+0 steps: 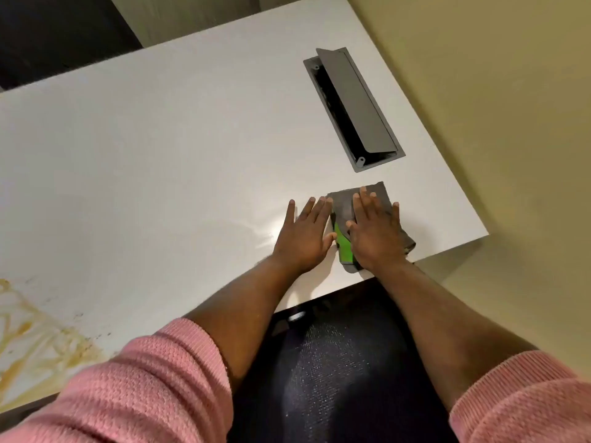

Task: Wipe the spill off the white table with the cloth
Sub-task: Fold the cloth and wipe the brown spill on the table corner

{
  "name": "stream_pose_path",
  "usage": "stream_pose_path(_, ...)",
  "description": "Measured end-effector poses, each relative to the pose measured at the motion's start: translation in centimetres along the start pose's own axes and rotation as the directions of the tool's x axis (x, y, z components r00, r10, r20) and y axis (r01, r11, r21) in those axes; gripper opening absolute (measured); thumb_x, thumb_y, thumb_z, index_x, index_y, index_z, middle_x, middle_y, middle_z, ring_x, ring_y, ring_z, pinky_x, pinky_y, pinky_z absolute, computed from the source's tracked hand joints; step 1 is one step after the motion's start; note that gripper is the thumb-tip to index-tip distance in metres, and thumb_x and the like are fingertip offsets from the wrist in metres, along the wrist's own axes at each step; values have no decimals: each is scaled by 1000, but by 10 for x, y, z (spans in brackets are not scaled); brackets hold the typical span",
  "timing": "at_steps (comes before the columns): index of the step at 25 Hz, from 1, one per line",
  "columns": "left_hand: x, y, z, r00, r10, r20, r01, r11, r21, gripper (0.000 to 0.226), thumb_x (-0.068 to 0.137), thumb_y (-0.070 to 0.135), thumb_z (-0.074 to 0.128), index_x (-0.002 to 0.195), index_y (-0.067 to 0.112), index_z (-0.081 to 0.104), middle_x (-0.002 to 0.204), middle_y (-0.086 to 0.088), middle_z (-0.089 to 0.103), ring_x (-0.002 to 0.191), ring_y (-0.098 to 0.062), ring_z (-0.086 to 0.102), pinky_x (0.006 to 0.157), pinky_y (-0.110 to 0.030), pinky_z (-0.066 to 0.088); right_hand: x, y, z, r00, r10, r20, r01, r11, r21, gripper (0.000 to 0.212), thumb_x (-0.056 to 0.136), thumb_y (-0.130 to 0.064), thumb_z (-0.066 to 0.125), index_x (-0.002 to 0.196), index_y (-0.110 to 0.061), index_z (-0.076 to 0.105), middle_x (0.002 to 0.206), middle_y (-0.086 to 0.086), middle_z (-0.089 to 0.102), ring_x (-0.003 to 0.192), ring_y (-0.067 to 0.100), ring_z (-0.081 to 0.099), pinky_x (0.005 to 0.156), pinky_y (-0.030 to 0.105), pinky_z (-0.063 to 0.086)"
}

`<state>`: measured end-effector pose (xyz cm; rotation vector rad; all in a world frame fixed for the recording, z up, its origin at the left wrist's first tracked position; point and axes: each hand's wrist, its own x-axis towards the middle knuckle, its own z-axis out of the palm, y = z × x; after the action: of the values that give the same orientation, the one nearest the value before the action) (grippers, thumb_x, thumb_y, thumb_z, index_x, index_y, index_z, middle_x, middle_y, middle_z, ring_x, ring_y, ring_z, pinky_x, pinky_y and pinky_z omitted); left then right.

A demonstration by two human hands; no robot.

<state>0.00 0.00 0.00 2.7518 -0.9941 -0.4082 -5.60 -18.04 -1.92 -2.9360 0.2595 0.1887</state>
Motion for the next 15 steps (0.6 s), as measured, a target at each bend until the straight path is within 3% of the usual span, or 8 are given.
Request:
stream_pose_path(4, 34, 9, 10, 999, -29, 17, 29, 999, 21, 64, 108, 45, 34, 164, 18, 17, 172, -3, 21, 160, -26, 11, 127, -57, -2, 15, 16, 15, 1000, 27, -5, -27, 1000, -3, 63, 108, -26, 35, 167, -15, 16, 176, 4, 13, 163, 24, 8, 127, 57, -3)
stream_pose_path(10, 64, 8, 16, 997, -79, 17, 77, 994, 78, 58, 108, 45, 32, 158, 16, 34, 165, -6, 37, 158, -32, 17, 125, -63, -1, 36, 45, 20, 998, 55, 25, -55, 998, 0, 67, 103, -23, 44, 166, -21, 22, 175, -1, 16, 163, 24, 5, 125, 63, -4)
stream_pose_path(12, 68, 12, 16, 995, -102, -3, 102, 994, 47, 49, 107, 40, 39, 149, 18, 49, 153, -5, 52, 154, -32, 27, 125, -63, 2, 38, 47, 21, 998, 60, 17, -60, 998, 0, 64, 104, -22, 48, 165, -23, 29, 173, -2, 24, 162, 23, 7, 126, 61, -7)
stream_pose_path(15, 70, 18, 11, 989, -137, -49, 138, 990, 28, 29, 103, 29, 46, 117, 18, 69, 121, -4, 68, 133, -30, 50, 126, -61, 6, 39, 42, 20, 994, 100, -44, -97, 993, 64, 48, 104, -16, 49, 151, -21, 51, 163, 1, 44, 158, 22, 24, 128, 52, -3)
